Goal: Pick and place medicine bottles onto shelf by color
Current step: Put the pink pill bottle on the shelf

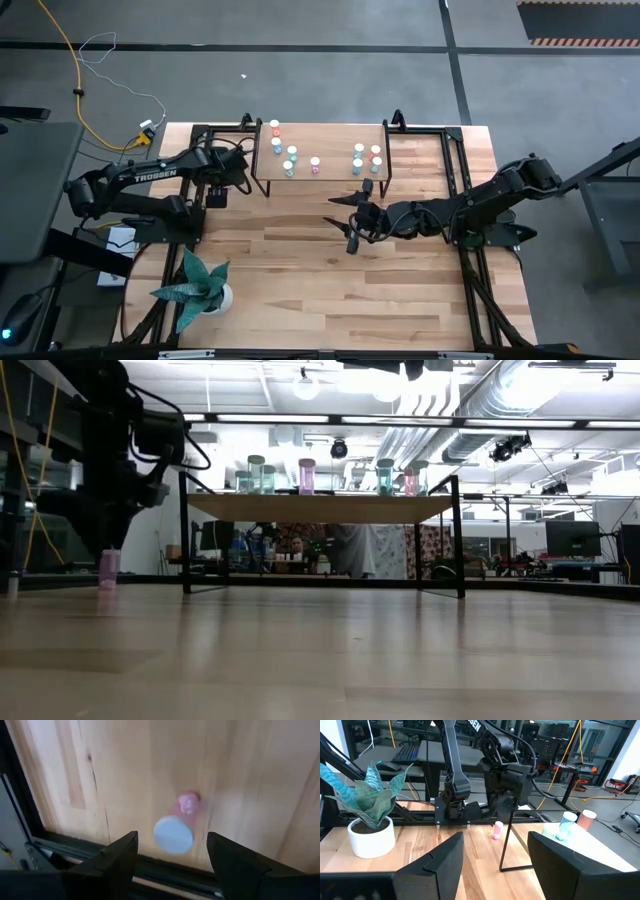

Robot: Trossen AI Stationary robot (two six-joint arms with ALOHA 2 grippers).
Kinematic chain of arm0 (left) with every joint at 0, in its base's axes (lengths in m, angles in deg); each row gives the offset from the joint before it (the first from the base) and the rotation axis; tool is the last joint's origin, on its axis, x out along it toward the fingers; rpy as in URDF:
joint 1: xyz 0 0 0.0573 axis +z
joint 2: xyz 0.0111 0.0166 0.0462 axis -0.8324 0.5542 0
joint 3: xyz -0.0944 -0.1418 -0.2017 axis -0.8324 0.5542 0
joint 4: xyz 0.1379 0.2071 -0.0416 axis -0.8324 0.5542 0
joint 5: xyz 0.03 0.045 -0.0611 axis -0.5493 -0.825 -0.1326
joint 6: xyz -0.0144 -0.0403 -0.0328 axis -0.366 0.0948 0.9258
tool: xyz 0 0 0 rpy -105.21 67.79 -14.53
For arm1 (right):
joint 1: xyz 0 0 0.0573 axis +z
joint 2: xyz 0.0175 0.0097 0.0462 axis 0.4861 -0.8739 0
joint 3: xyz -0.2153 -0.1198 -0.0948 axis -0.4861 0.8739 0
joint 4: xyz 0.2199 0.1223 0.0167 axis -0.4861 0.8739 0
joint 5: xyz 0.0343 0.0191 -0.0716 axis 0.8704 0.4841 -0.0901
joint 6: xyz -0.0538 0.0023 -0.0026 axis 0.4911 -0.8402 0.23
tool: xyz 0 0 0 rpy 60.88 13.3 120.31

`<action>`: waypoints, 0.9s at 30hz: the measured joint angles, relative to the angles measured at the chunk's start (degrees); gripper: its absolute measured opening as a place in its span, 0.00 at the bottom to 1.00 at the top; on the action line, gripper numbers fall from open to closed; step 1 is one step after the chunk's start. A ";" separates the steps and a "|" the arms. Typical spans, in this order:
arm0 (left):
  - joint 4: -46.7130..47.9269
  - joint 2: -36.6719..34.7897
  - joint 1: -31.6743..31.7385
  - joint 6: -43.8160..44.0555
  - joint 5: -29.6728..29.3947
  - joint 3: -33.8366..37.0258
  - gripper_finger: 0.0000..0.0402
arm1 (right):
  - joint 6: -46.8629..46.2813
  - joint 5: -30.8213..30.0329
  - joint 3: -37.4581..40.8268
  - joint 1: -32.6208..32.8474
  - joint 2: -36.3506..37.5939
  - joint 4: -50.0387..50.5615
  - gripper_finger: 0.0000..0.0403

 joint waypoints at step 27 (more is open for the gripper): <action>-2.85 0.00 8.68 -9.58 11.24 0.54 0.50 | -0.02 0.00 0.00 0.00 0.00 0.63 0.53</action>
